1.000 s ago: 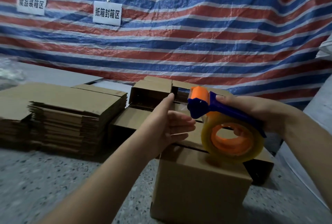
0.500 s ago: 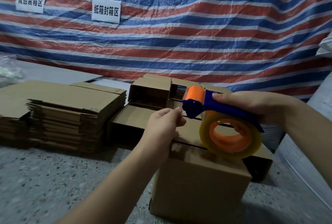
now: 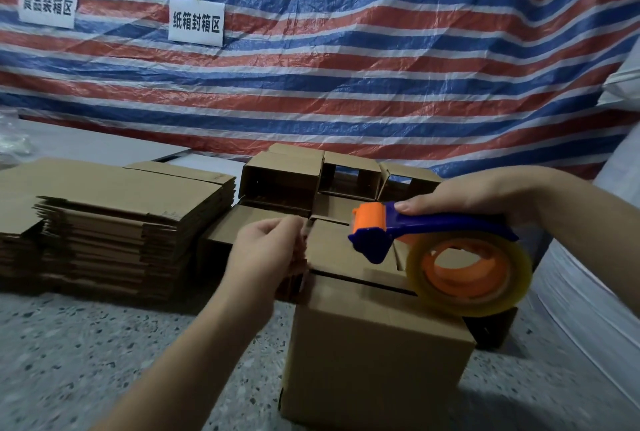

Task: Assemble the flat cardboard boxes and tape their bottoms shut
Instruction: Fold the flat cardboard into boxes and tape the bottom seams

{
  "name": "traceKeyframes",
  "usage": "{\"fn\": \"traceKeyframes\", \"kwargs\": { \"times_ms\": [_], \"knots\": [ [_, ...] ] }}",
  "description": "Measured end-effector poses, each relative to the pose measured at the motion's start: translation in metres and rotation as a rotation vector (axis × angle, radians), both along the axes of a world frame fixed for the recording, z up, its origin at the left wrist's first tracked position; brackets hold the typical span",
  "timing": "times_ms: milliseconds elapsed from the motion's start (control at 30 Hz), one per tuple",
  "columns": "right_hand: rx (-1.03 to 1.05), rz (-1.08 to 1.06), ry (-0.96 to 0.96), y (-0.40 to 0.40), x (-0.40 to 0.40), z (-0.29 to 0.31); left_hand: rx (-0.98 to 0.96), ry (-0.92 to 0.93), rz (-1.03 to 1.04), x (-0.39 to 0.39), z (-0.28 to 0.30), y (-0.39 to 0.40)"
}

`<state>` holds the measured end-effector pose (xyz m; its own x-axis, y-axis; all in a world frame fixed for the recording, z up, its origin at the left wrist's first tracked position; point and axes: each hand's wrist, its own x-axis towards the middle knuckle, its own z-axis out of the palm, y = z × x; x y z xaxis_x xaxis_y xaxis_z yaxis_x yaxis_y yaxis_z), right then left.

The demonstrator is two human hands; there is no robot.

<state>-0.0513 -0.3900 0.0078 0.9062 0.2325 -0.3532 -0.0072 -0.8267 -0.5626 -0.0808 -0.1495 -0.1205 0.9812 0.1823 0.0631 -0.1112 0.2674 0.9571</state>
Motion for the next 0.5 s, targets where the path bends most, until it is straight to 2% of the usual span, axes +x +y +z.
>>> {"fn": "traceKeyframes", "kwargs": {
  "times_ms": [33,100,300,500],
  "knots": [
    [-0.047,0.016,0.031,-0.005,-0.007,0.008,0.126,-0.037,0.001,-0.002,-0.004,0.008],
    [-0.202,-0.027,0.048,0.013,-0.004,0.008,0.238,-0.065,0.000,-0.004,-0.014,0.017],
    [-0.374,-0.038,0.029,0.044,-0.002,0.013,0.226,0.005,-0.003,-0.004,-0.037,0.022],
    [-0.430,-0.044,0.050,0.050,0.001,0.013,0.169,0.096,-0.107,-0.001,-0.051,0.024]
  ]
}}
